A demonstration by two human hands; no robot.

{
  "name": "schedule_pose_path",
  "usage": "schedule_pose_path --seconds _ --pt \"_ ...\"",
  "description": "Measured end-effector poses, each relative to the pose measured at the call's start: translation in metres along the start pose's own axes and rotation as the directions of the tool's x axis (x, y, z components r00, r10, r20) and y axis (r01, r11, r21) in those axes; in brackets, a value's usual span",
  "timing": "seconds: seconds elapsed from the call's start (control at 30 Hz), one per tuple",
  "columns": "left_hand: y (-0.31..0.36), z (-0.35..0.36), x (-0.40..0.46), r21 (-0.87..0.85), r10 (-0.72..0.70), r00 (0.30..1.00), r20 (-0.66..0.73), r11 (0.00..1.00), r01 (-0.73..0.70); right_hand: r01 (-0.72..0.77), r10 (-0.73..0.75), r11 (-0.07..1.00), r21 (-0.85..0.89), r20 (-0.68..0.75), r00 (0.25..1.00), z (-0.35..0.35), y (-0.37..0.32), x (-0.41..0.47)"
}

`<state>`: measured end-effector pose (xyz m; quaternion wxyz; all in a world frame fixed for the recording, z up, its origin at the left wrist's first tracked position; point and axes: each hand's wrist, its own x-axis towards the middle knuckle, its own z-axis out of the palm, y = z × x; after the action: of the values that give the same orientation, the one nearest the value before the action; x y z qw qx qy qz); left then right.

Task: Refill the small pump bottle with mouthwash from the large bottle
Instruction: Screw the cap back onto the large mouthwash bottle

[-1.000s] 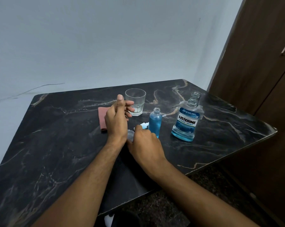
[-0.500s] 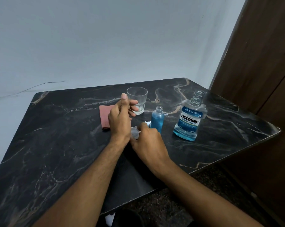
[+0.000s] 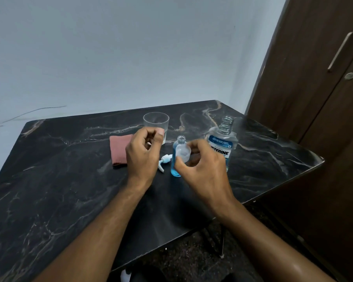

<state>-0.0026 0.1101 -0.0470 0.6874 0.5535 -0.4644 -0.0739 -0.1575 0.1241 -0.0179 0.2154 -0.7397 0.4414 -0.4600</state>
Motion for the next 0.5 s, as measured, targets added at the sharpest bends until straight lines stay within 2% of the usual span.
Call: schedule_pose_path --seconds 0.17,0.3,0.37,0.5 --pt "0.02 0.003 -0.012 0.148 0.276 0.958 0.071 0.947 -0.284 0.135 -0.138 0.99 -0.041 -0.078 0.987 -0.052 0.002 0.014" --pt "0.05 0.017 -0.021 0.169 0.375 0.912 0.168 0.9 -0.402 0.14 -0.158 0.982 -0.13 -0.137 0.978 -0.096 0.003 0.031" --pt "0.062 0.029 -0.026 0.135 0.334 0.905 0.263 0.916 -0.378 0.122 -0.143 0.985 -0.12 -0.183 0.973 -0.113 0.003 0.042" --pt "0.069 0.06 -0.035 0.139 0.123 0.91 0.397 0.972 -0.192 0.043 -0.047 0.999 -0.026 -0.185 0.982 -0.132 0.008 0.064"
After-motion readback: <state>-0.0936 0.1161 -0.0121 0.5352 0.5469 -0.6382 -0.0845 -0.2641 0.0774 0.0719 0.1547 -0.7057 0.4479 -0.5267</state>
